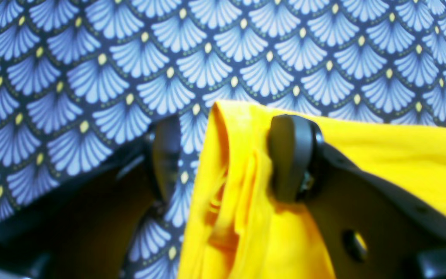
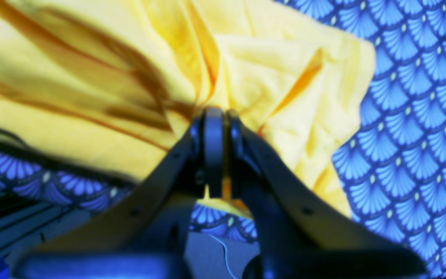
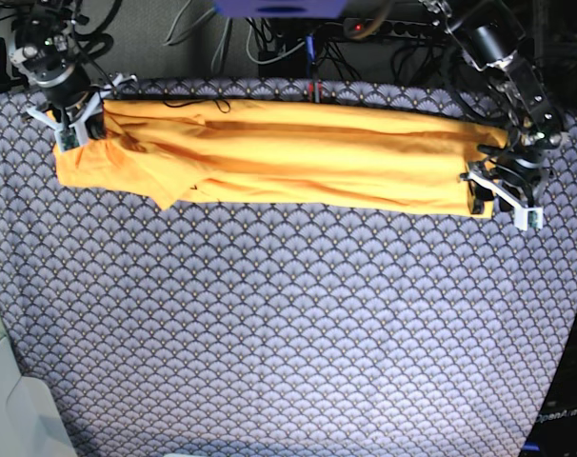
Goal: Fold the T-shirt properly
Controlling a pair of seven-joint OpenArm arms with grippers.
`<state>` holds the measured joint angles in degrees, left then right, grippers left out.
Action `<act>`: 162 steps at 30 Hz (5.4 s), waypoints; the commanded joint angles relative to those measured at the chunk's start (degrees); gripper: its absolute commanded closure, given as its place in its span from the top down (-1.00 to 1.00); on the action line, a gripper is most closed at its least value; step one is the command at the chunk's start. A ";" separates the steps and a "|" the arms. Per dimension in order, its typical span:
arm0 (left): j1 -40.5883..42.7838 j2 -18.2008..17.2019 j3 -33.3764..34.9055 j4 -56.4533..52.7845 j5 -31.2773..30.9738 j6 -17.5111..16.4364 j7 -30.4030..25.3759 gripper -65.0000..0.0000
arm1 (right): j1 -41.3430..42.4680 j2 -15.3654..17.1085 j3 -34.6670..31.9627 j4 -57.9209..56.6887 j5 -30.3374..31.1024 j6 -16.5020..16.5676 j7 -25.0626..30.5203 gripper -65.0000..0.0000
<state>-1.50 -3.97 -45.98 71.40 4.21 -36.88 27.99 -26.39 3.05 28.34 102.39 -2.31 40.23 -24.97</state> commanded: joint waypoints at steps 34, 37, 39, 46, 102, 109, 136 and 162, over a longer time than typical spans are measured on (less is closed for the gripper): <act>0.31 -0.03 0.13 -0.06 2.52 0.97 3.44 0.11 | 9.65 3.32 -4.82 3.59 1.03 -0.23 -9.45 -0.03; 0.13 -0.03 0.13 -0.06 2.52 1.06 3.62 0.11 | 12.81 3.32 -7.63 3.50 0.94 -0.23 -12.00 -0.03; 0.05 -0.03 0.13 -0.06 2.52 1.15 3.62 0.11 | 14.74 3.41 -8.95 3.50 0.86 -0.23 -13.75 -0.03; 0.05 -0.03 0.13 -0.06 2.52 1.24 3.53 0.11 | 19.67 4.47 -14.58 1.92 0.86 -0.23 -19.38 -0.03; -0.39 1.11 -0.31 -0.06 2.52 1.41 3.44 0.11 | 24.33 2.01 -20.65 -15.93 1.03 -0.23 -20.00 -0.07; -0.39 0.85 -0.31 -0.06 2.52 1.41 3.53 0.11 | 23.97 1.92 -20.65 -15.84 1.03 -0.23 -19.91 -0.86; -0.30 1.11 -0.31 -0.06 2.52 1.06 3.53 0.11 | 10.52 -0.81 -19.41 7.81 1.03 -0.23 -21.93 -1.00; -0.30 1.11 -0.22 -0.06 2.52 0.97 3.35 0.11 | 6.13 -2.57 -26.45 8.78 0.86 -0.23 -25.09 0.04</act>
<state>-2.24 -2.83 -46.28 71.57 4.86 -36.23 27.97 -20.40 0.36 2.02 109.84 -2.31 40.23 -51.11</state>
